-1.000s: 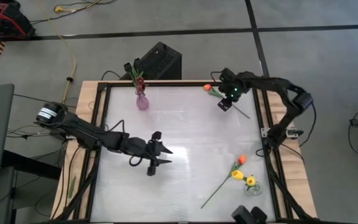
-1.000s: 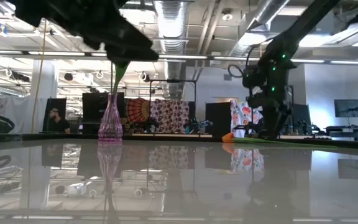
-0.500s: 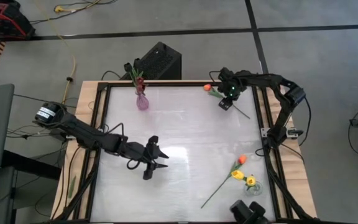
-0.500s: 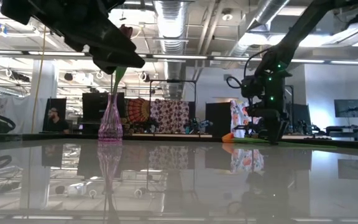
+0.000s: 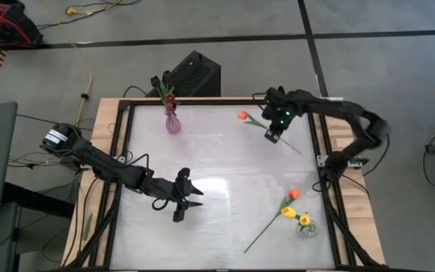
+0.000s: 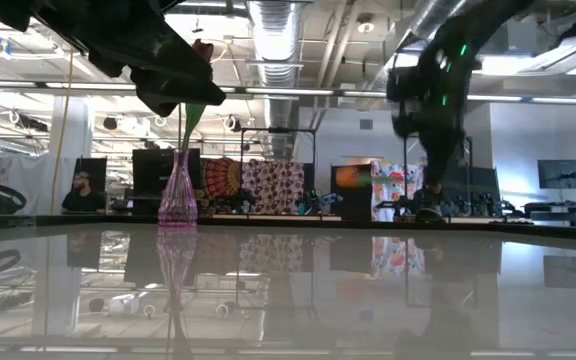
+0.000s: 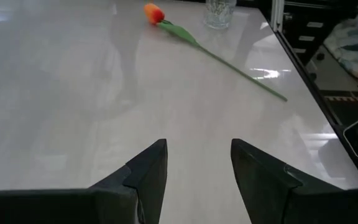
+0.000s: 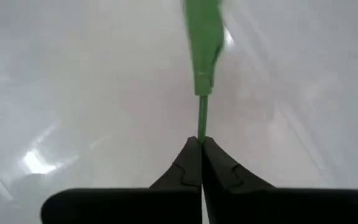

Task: Sort flowers into vase by color
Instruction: Put the top orange flower into the transparent vase

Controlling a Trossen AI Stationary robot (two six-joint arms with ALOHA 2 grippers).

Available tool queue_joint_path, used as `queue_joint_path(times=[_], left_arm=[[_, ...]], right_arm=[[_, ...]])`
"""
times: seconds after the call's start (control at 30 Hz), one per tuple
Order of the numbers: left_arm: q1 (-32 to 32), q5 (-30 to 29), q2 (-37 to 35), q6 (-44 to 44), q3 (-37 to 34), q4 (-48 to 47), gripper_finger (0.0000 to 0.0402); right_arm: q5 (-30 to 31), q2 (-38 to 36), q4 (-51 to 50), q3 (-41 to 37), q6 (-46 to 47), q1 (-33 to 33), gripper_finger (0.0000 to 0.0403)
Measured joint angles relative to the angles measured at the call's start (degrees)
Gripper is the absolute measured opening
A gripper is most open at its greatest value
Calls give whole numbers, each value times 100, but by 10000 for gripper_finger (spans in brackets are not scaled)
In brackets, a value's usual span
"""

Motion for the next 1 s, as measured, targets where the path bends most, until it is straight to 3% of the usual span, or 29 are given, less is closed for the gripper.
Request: queue_joint_path(times=[0.2, 0.37, 0.53, 0.8, 1.0], left_arm=[[-203, -234, 0, -32, 2, 4, 167], [-341, -290, 2, -32, 2, 22, 167], [-471, -284, 2, -31, 2, 22, 167], [-543, -290, 2, -27, 2, 20, 167], [-555, -288, 2, 18, 2, 22, 167]], right_arm=[[86, -1634, -264, 2, 837, 1454, 17], [1460, -3105, -997, 9, 2226, 2948, 19], [2725, -4198, -1336, 9, 4199, 4932, 19], [4639, -4244, -1814, 11, 6699, 8334, 19], [5958, -3583, -2373, 9, 8423, 10169, 19]])
